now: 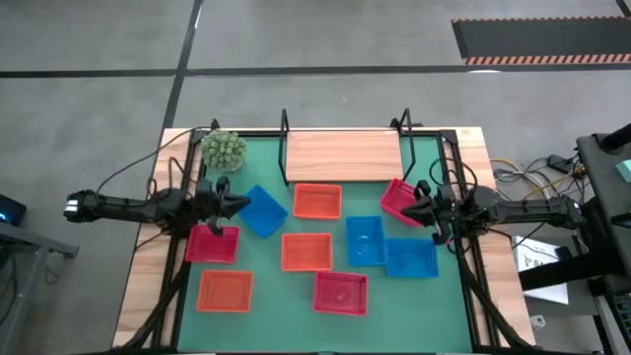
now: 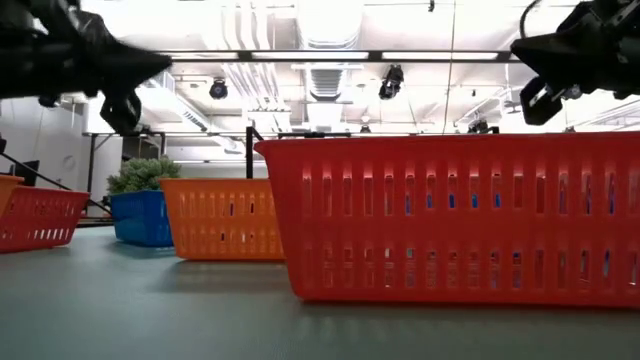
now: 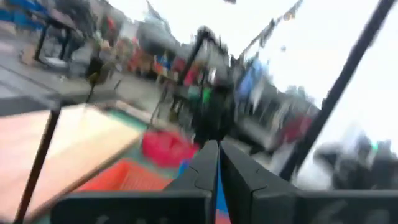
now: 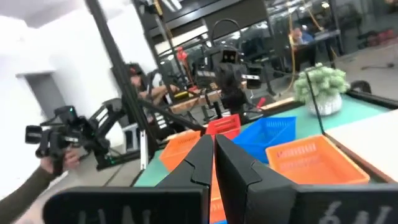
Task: Stack baskets on shelf by color
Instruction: Put the bottom middle red bin on the shelf
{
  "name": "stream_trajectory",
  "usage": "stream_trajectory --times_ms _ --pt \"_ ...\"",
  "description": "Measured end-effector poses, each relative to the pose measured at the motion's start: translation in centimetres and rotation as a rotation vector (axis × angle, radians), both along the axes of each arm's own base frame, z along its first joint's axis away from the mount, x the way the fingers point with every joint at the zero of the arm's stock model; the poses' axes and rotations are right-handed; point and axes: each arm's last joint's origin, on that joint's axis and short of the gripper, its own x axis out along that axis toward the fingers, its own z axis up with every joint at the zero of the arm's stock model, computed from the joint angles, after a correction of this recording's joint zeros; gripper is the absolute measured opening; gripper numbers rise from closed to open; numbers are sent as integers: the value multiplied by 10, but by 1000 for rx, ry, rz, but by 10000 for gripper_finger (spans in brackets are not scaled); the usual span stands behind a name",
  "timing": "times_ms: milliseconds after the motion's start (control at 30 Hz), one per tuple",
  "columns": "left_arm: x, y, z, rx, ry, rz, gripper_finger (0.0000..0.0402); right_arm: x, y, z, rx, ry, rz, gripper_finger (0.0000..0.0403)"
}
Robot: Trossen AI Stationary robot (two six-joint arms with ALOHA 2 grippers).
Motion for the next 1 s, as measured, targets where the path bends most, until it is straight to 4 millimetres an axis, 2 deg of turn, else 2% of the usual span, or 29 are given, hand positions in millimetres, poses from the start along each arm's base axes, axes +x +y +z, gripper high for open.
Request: stream_trajectory --times_ms 200,367,467,700,900,1000 --pt "-8 4 23 39 -228 147 0 0 0 0 -69 -6 -24 9" --pt "-10 2 40 75 -378 80 0 0 0 1 -81 -16 -26 9" --pt "-6 1 54 78 -401 59 0 0 -1 2 -87 -28 -35 9" --pt "22 -1 88 86 -350 54 0 -1 -6 9 -184 -88 -228 9" --pt "63 -4 116 90 -287 46 0 -3 -6 21 -349 -218 -288 9" --pt "86 -6 117 91 -220 30 0 -5 -6 27 -437 -274 -325 9"
